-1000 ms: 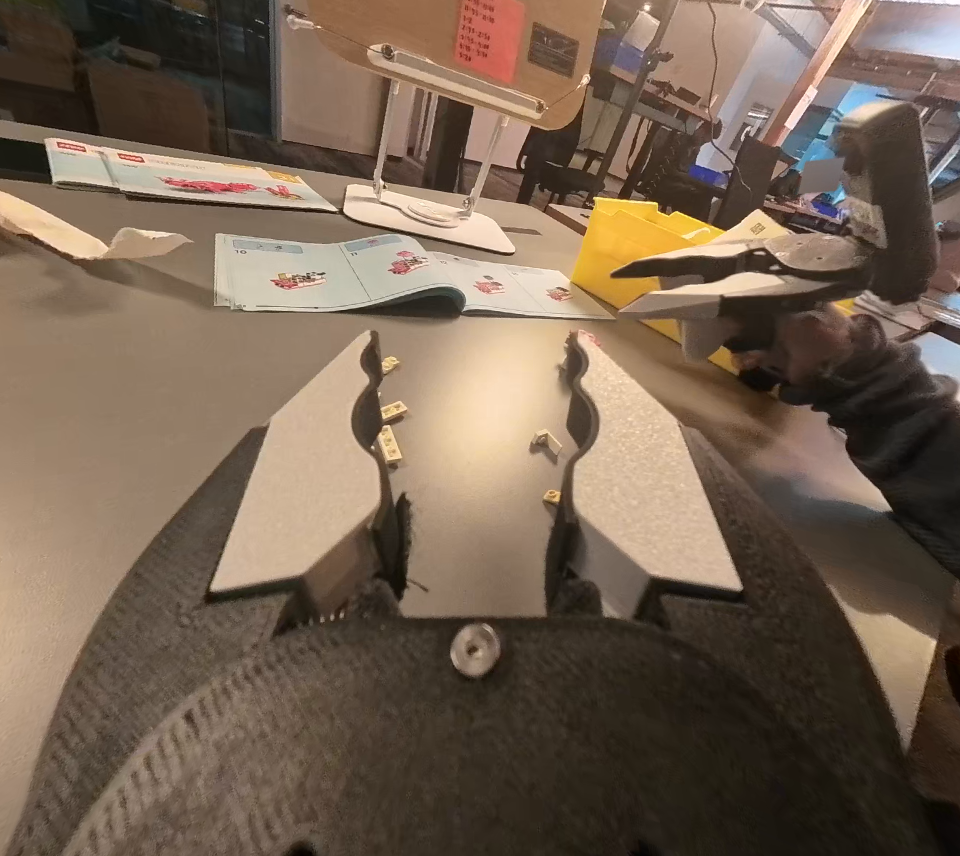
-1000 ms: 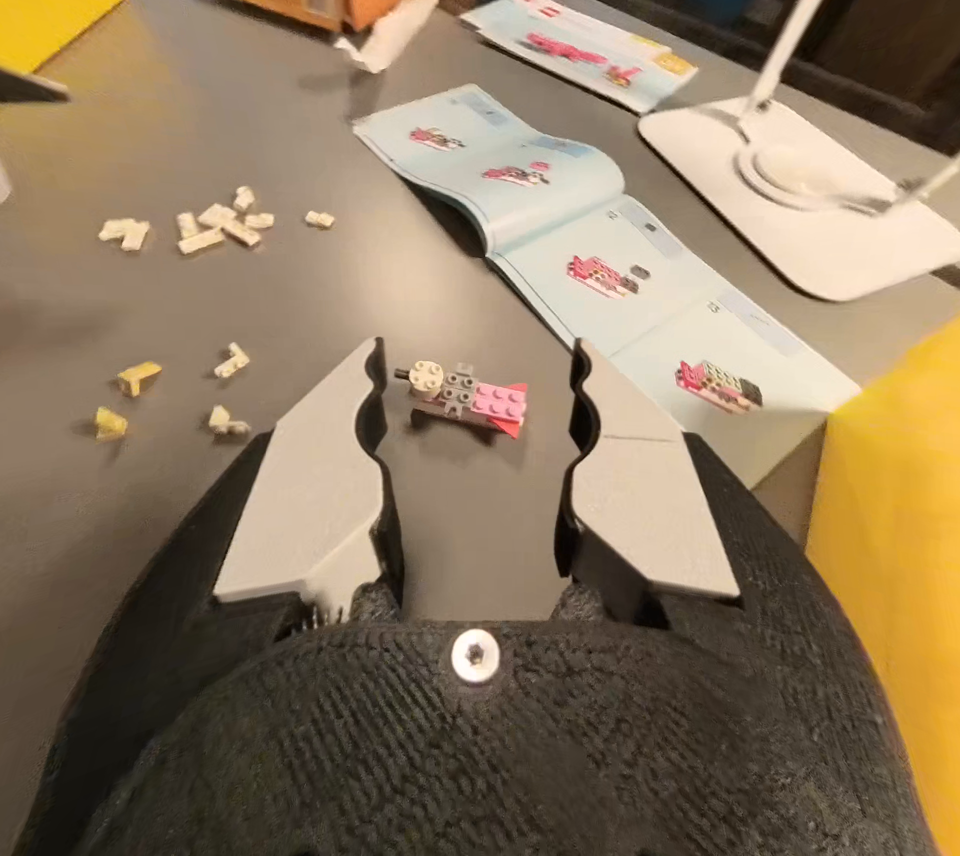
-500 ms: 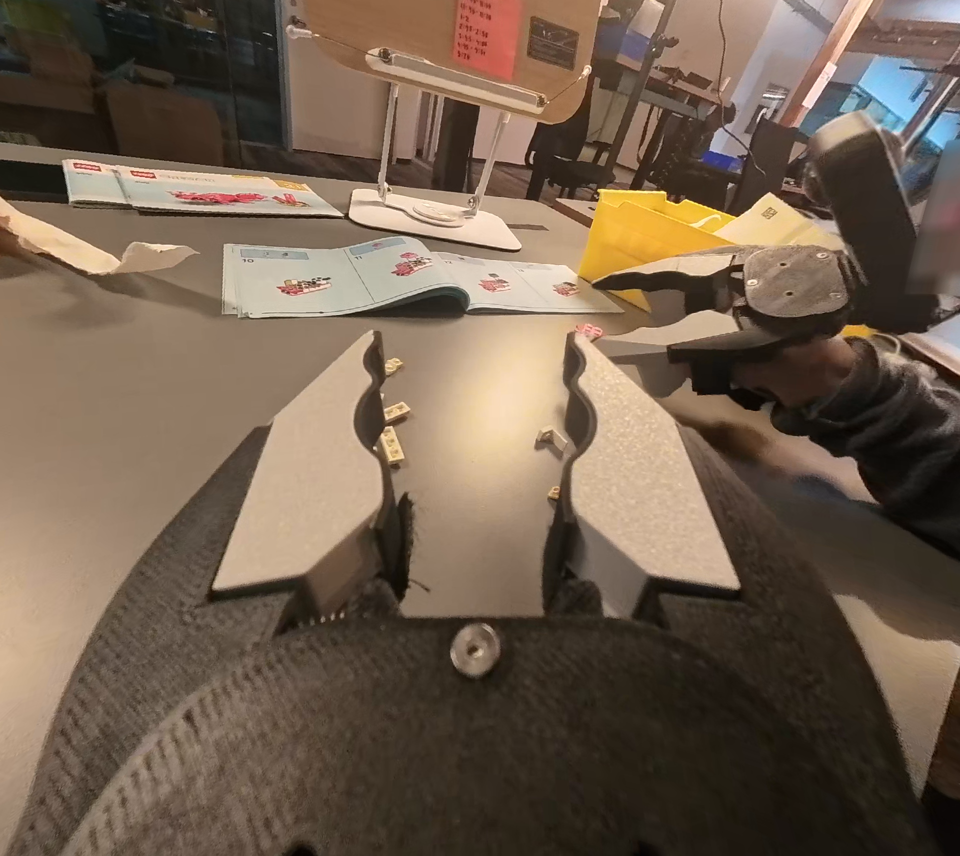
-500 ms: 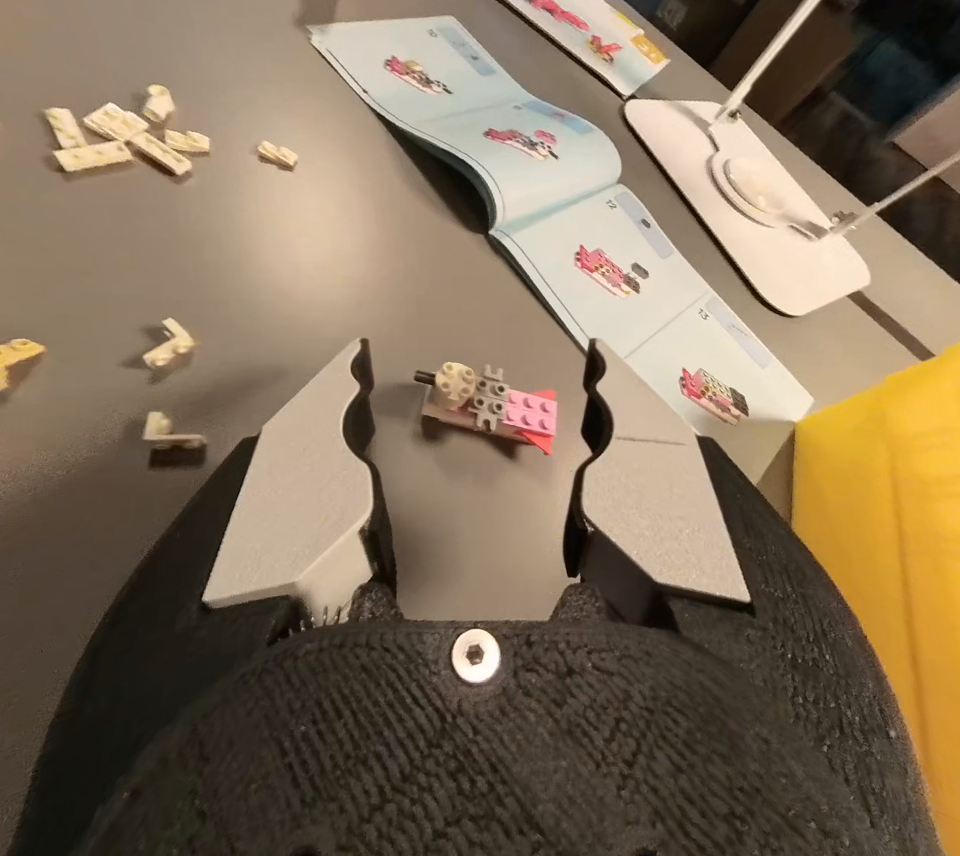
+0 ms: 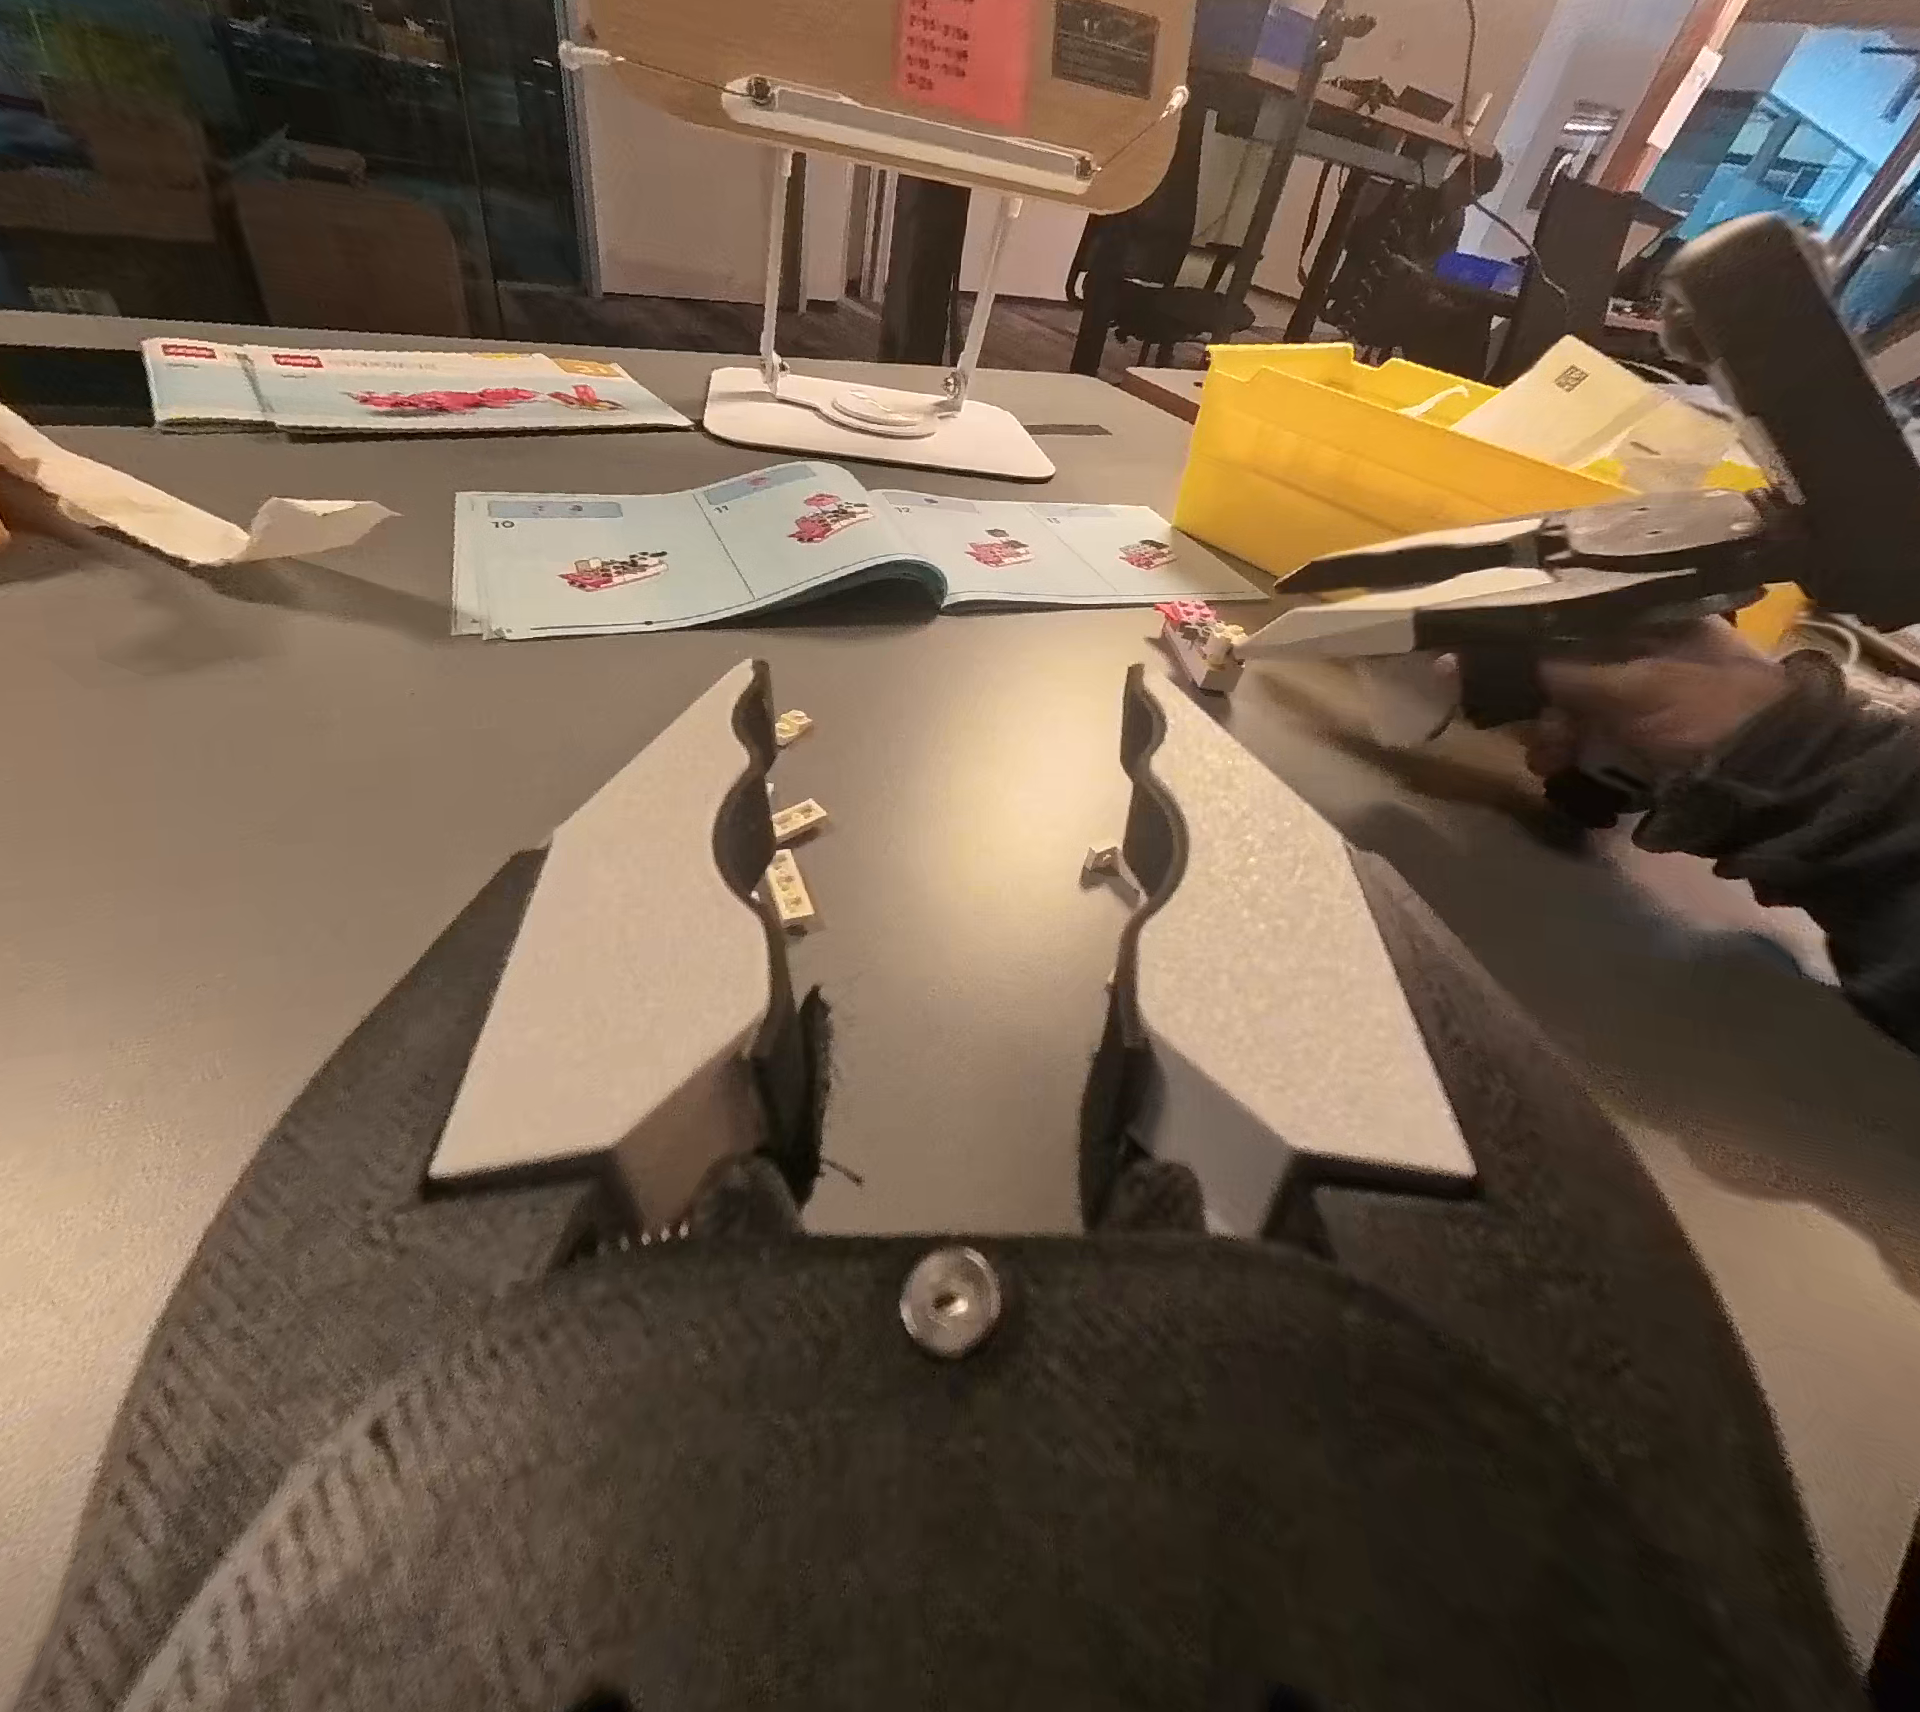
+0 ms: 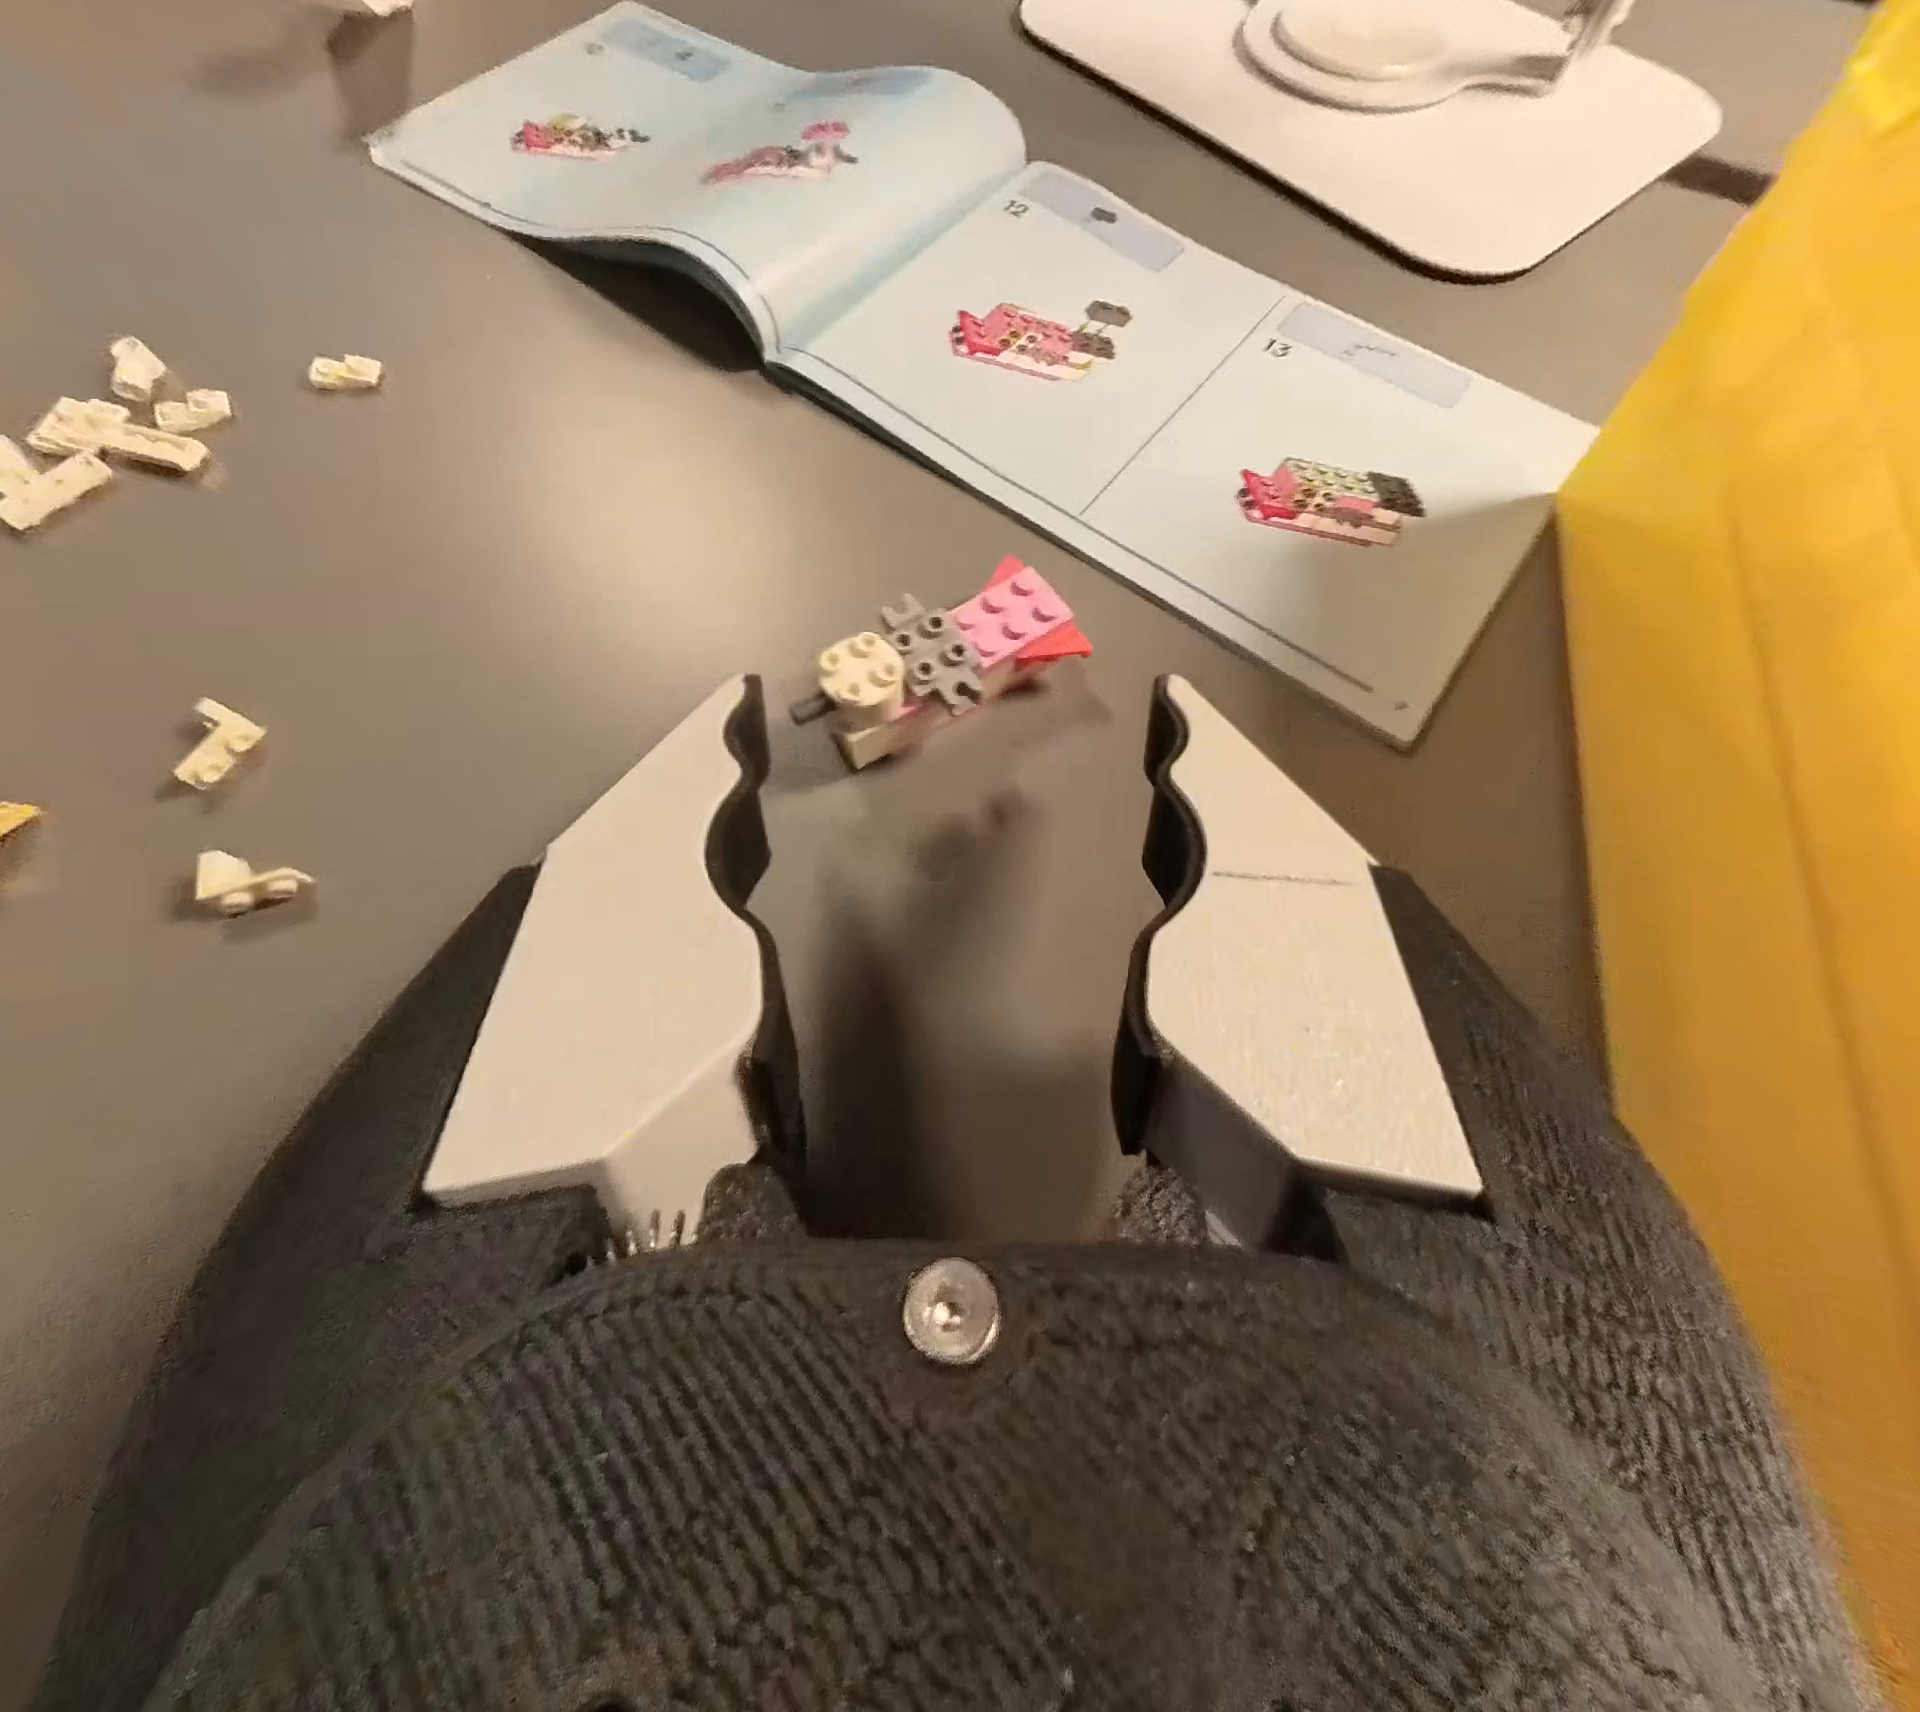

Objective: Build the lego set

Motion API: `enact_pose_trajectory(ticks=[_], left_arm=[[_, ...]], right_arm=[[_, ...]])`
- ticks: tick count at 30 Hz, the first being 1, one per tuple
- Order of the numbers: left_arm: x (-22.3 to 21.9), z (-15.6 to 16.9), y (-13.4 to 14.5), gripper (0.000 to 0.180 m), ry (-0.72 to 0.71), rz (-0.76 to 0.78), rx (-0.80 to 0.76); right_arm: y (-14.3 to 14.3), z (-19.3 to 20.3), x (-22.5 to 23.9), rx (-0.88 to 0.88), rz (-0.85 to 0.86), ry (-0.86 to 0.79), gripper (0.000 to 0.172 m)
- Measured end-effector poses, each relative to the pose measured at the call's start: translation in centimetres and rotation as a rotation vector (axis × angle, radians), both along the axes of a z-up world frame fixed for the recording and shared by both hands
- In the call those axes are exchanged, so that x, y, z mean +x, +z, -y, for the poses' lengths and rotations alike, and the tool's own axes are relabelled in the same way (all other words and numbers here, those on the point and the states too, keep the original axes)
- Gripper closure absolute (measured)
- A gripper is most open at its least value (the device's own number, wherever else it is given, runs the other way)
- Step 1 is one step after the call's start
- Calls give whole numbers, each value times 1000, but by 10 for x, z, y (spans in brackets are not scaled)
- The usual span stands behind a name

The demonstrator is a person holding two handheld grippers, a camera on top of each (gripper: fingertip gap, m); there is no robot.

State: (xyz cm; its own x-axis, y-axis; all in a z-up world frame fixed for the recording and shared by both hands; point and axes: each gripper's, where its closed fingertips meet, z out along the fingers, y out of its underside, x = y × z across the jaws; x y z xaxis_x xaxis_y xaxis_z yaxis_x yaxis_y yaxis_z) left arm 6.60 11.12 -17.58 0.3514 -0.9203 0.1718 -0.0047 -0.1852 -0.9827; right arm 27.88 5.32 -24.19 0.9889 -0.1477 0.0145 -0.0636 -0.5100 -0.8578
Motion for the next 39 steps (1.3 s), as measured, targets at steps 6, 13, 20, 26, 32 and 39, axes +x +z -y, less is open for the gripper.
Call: enact_pose_trajectory(ticks=[6,13,20,26,32,39], left_arm=[[0,0,0,115,3,-3,8],[0,0,0,115,3,-1,6],[-1,5,4,115,-28,15,28],[2,47,-6,113,-297,-104,233],[-6,103,-3,127,-647,-53,64],[-15,103,11,139,-659,47,26]], right_arm=[[-20,-17,-21,-113,-41,-8,88],[-21,-23,-11,-103,-135,25,105],[-17,-25,-29,-111,-5,220,139],[34,4,-142,79,8,1000,140],[60,49,-209,36,-141,1518,140],[79,62,-232,38,-201,1695,140]])
